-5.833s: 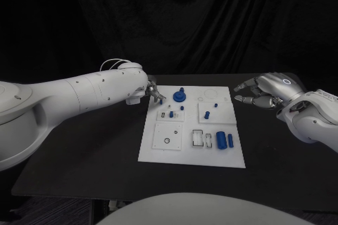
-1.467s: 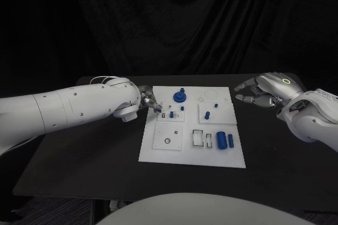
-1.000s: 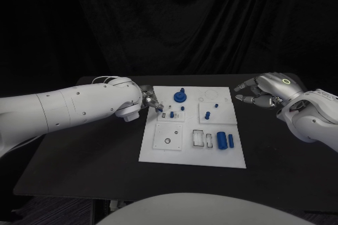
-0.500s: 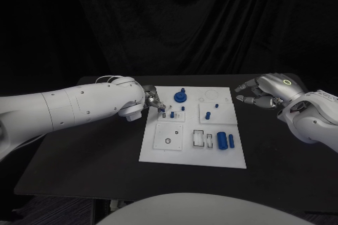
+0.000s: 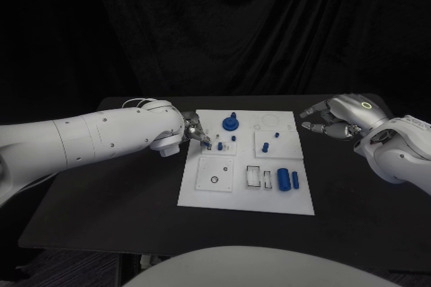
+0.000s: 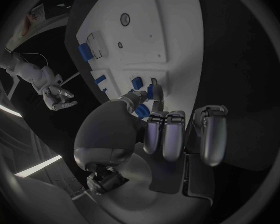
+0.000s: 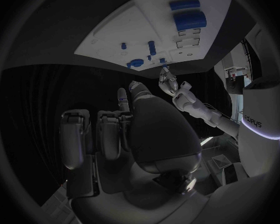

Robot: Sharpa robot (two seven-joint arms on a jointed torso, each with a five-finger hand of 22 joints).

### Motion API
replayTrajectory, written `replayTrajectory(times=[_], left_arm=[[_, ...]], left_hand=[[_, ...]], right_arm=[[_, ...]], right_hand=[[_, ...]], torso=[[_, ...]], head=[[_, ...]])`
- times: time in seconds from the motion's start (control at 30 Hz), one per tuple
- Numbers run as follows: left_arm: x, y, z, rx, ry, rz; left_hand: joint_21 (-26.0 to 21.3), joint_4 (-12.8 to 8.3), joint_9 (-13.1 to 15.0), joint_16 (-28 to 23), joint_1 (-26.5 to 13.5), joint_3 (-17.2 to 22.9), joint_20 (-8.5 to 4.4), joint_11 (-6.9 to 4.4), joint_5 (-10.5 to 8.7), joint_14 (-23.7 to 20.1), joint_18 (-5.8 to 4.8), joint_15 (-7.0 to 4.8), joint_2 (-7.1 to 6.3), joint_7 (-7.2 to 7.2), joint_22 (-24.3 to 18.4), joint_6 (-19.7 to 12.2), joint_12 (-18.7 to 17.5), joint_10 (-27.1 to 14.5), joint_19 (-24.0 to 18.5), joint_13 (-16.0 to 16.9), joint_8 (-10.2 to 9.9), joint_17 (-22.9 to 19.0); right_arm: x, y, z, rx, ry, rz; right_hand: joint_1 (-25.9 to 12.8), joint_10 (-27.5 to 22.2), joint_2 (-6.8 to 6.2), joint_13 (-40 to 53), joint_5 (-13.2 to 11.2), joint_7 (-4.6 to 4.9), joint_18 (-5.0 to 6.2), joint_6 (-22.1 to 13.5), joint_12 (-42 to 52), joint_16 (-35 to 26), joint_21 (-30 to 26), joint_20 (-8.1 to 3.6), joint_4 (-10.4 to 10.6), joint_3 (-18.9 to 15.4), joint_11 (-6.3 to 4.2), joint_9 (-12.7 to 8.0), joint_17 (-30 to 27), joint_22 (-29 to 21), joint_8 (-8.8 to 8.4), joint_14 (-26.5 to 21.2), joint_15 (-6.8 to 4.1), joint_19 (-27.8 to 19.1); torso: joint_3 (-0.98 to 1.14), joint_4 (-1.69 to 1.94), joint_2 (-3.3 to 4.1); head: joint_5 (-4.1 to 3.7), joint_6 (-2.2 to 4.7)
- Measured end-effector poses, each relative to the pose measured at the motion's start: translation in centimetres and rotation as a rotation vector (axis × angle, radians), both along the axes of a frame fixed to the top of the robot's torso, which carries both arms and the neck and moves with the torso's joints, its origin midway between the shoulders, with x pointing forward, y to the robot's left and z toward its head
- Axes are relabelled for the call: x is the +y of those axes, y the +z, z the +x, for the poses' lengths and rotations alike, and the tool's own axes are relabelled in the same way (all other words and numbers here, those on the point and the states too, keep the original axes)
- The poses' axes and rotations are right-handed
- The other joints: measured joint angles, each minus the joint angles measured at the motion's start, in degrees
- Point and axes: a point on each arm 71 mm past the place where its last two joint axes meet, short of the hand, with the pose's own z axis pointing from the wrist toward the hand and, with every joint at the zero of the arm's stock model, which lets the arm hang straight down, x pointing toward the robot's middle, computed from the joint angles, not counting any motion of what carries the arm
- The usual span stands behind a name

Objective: Assemble the parts on the task board

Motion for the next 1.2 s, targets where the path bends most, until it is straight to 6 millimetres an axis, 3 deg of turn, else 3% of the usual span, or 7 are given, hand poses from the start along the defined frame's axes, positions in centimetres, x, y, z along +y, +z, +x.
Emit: replayTrajectory(times=[1.2], left_arm=[[-0.1, -1.4, 0.3, 0.006, 0.007, -0.005]], left_hand=[[-0.4, -0.2, -0.1, 0.0, 0.0, 0.5, 0.0, 0.0, -0.07, 0.0, 0.0, 0.0, 0.0, -0.1, 0.0, 0.1, 0.0, 0.0, 0.0, 0.0, -0.3, 0.0]], right_arm=[[0.0, -0.1, 0.0, 0.002, 0.0, 0.0]], right_hand=[[0.2, -0.1, -0.27, 0.0, 0.0, 0.0, 0.0, 0.0, 0.2, 0.0, 0.0, 0.0, 0.0, 0.0, 0.1, 0.0, 0.0, 0.0, 0.0, 0.0, 0.0, 0.0]], torso=[[0.01, 0.01, 0.0]], head=[[-0.29, 0.0]])
